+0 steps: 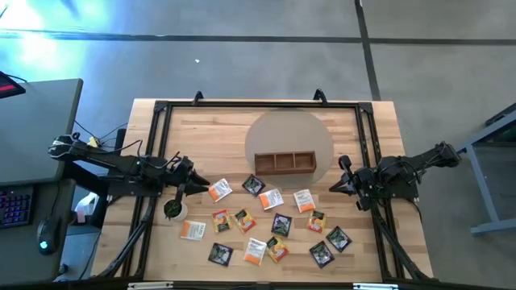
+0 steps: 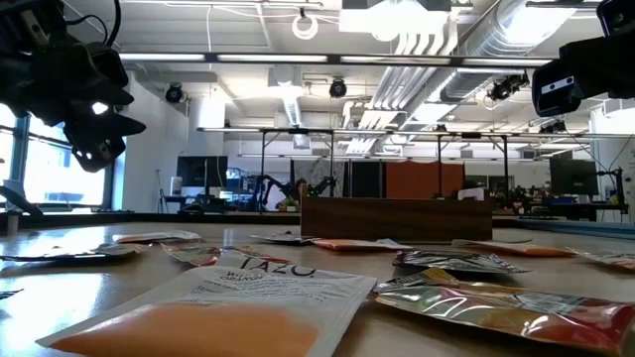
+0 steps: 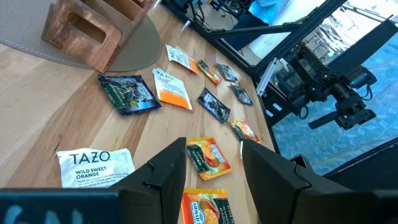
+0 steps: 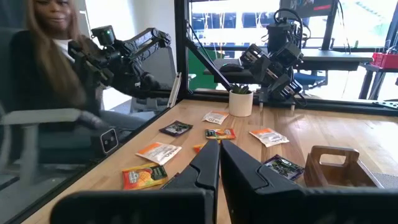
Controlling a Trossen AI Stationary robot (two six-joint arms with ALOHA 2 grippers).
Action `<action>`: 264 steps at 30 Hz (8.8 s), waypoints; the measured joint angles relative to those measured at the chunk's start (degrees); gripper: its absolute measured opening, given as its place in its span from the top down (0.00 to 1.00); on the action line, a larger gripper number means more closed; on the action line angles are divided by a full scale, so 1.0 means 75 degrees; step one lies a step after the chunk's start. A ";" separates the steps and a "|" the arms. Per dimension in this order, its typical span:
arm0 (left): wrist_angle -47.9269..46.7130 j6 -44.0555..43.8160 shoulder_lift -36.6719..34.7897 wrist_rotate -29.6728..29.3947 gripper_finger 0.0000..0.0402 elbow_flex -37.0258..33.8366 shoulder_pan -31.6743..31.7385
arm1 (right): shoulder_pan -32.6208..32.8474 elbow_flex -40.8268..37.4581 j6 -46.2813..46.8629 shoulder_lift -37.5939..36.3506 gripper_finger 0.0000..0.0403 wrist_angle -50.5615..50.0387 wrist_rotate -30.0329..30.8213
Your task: Pick & Place Tea
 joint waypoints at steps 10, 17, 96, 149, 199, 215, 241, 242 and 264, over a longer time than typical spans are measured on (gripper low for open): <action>0.0002 0.0001 0.0001 0.0000 0.61 0.0000 0.0000 | -0.0003 0.0001 0.0000 0.0000 0.97 0.0001 -0.0001; 0.0000 -0.0001 -0.0001 0.0000 0.61 0.0000 0.0000 | -0.0001 0.0000 0.0000 -0.0001 0.97 0.0000 -0.0002; 0.0970 0.1636 -0.0002 -0.4343 0.61 -0.0006 0.0002 | -0.0003 -0.0001 -0.1202 -0.0003 0.97 0.1172 0.2946; 0.2532 0.3205 0.0002 -0.2171 0.61 0.0000 0.0002 | 0.0015 0.4067 0.3156 0.8919 0.83 -0.0573 0.0317; 0.2327 0.2830 0.6462 -0.1472 0.61 0.3737 0.0005 | 0.1447 0.4146 0.4773 1.1456 0.75 -0.2116 0.1120; 0.2129 0.2813 0.6436 -0.1797 0.61 0.3777 0.0008 | 0.1806 0.4015 0.4566 1.1187 0.97 -0.1138 0.2067; 0.2457 0.3691 0.6435 -0.2627 0.61 0.3774 0.0008 | -0.1640 0.4517 -0.5082 1.2274 0.99 0.4694 0.5740; 0.2456 0.3691 0.6435 -0.2629 0.61 0.3774 0.0008 | -0.1702 0.4690 -0.5165 1.2455 1.00 0.4690 0.5702; 0.2083 0.3693 0.6432 -0.2923 0.61 0.3768 0.0008 | -0.2005 0.6713 -0.5811 1.4595 0.96 0.3278 0.5927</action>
